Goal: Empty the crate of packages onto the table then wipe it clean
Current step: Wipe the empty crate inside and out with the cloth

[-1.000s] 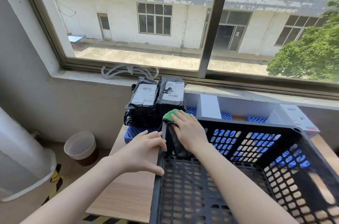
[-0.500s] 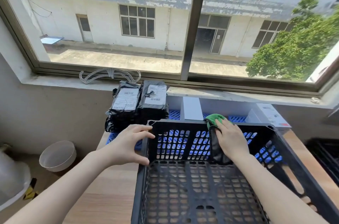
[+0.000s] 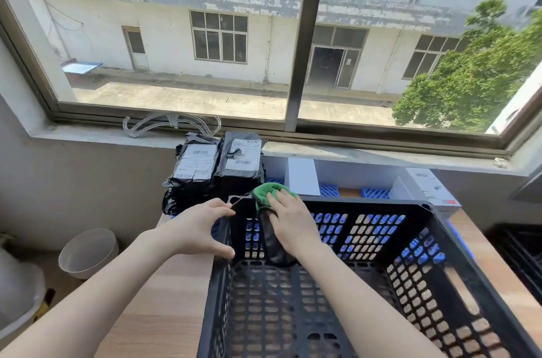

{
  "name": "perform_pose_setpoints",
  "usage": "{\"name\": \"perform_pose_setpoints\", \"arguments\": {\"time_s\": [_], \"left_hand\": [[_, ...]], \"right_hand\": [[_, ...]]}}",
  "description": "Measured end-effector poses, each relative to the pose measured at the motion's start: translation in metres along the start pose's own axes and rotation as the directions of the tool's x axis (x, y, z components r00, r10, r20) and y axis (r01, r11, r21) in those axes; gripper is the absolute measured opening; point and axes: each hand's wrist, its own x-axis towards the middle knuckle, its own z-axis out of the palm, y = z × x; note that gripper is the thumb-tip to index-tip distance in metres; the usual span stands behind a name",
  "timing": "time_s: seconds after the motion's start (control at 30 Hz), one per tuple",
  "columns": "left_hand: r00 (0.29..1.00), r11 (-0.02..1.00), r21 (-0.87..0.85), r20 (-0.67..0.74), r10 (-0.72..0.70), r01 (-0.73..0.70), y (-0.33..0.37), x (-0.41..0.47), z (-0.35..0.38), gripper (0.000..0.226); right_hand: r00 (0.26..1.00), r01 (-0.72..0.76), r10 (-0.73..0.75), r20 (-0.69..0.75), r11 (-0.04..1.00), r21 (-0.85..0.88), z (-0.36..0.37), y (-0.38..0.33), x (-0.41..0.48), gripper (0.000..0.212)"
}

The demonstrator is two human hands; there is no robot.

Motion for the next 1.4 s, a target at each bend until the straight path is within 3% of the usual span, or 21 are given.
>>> {"name": "perform_pose_setpoints", "arguments": {"time_s": [0.2,0.47,0.73,1.0,1.4], "left_hand": [[0.992,0.985,0.154,-0.111,-0.062,0.079,0.010,0.014,0.002,0.055],[0.961,0.901,0.404,-0.273,-0.049,0.161,0.045,0.047,0.011,0.060],[0.984,0.956,0.271,-0.110,0.142,-0.108,0.103,0.094,0.046,0.062],[0.993,0.959,0.271,-0.057,0.099,-0.080,0.141,0.133,0.070,0.065],[0.999,0.959,0.283,-0.027,0.042,-0.032,0.146,0.138,0.069,0.069]], "right_hand": [[1.000,0.011,-0.011,0.017,0.999,-0.041,-0.008,0.028,-0.010,0.050],[0.984,-0.172,0.176,0.026,0.977,-0.130,-0.041,0.121,-0.045,0.050],[0.956,-0.276,0.289,0.049,0.943,-0.188,-0.068,0.191,-0.071,0.050],[0.912,-0.374,0.405,0.062,0.883,-0.283,-0.097,0.264,-0.098,0.050],[0.891,-0.452,0.452,0.033,0.892,-0.008,-0.116,0.264,-0.133,0.045]]}}
